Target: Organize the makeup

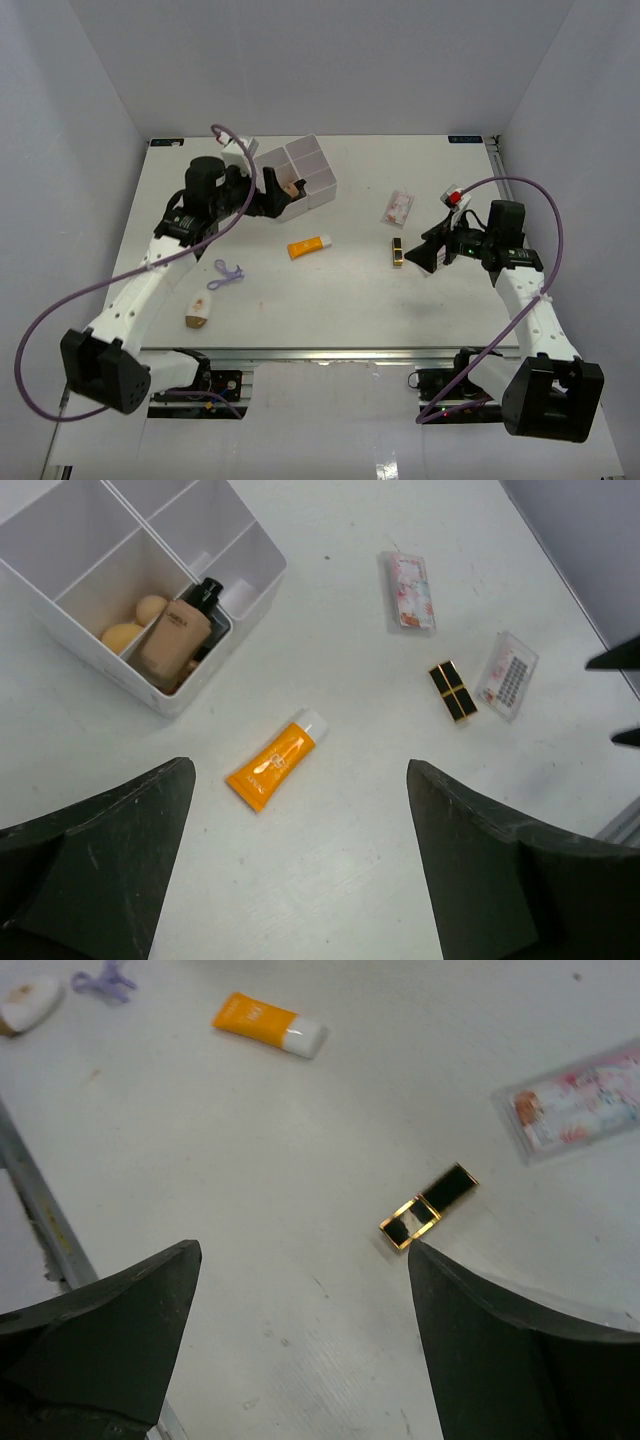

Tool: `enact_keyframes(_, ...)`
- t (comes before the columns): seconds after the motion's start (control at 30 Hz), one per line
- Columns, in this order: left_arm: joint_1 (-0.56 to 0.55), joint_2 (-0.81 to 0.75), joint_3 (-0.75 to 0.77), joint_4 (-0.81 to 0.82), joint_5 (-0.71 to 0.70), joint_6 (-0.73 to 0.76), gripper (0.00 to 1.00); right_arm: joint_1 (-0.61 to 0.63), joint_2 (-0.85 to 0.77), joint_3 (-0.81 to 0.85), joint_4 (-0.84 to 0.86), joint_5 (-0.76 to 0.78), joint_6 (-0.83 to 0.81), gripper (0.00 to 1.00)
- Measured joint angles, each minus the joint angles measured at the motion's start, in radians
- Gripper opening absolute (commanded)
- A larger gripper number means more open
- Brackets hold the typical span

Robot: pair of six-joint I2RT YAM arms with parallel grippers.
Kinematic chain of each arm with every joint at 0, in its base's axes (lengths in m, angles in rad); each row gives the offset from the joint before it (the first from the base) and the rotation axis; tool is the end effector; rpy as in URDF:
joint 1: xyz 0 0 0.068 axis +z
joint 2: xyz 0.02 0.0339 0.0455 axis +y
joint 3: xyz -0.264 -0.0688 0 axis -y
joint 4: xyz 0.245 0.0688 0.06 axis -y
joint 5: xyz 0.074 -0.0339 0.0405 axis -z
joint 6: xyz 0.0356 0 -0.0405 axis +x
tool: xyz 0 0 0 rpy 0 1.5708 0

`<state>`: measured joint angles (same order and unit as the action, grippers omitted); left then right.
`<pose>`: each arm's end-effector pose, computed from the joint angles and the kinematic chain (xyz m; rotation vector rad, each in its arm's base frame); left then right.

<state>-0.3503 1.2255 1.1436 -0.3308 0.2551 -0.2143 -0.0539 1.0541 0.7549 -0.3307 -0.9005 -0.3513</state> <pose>0.2590 -0.1042 0.3582 0.3055 1.9989 -0.6152 0.2202 0.0161 0.2715 -0.7668 1.8668 0.7274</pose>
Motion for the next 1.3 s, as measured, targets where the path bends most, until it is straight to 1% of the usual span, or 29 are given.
enact_keyframes(0.1, 0.005, -0.159, -0.157, 0.023, 0.042, 0.000, 0.98, 0.058, 0.017, 0.009, 0.010, 0.163, 0.047, 0.90)
enact_keyframes(0.23, 0.007, -0.273, -0.273, 0.035, 0.026, 0.000, 0.98, 0.177, 0.094, 0.066, 0.019, 0.377, 0.123, 0.90)
enact_keyframes(0.4, 0.008, -0.370, -0.346, 0.063, -0.023, -0.004, 0.98, 0.288, 0.255, 0.177, 0.041, 0.610, 0.223, 0.92)
enact_keyframes(0.5, 0.008, -0.386, -0.362, 0.073, -0.039, -0.010, 0.98, 0.314, 0.355, 0.218, 0.050, 0.702, 0.269, 0.98)
enact_keyframes(0.53, 0.008, -0.387, -0.366, 0.074, -0.043, -0.012, 0.98, 0.320, 0.384, 0.228, 0.050, 0.728, 0.280, 0.98)
enact_keyframes(0.6, 0.008, -0.389, -0.368, 0.074, -0.053, -0.015, 0.98, 0.331, 0.431, 0.238, 0.043, 0.776, 0.300, 0.91)
enact_keyframes(0.63, 0.008, -0.391, -0.369, 0.074, -0.058, -0.016, 0.98, 0.336, 0.454, 0.244, 0.042, 0.798, 0.309, 0.86)
enact_keyframes(0.7, 0.008, -0.400, -0.370, 0.074, -0.064, -0.017, 0.98, 0.340, 0.490, 0.250, 0.041, 0.826, 0.328, 0.74)
enact_keyframes(0.8, 0.008, -0.420, -0.373, 0.077, -0.072, -0.020, 0.98, 0.344, 0.530, 0.254, 0.038, 0.846, 0.346, 0.62)
enact_keyframes(1.0, 0.008, -0.433, -0.373, 0.078, -0.083, -0.023, 0.98, 0.347, 0.605, 0.294, 0.025, 0.849, 0.368, 0.61)
enact_keyframes(1.3, 0.008, -0.433, -0.380, 0.077, -0.091, -0.023, 0.98, 0.357, 0.655, 0.308, 0.015, 0.848, 0.371, 0.61)
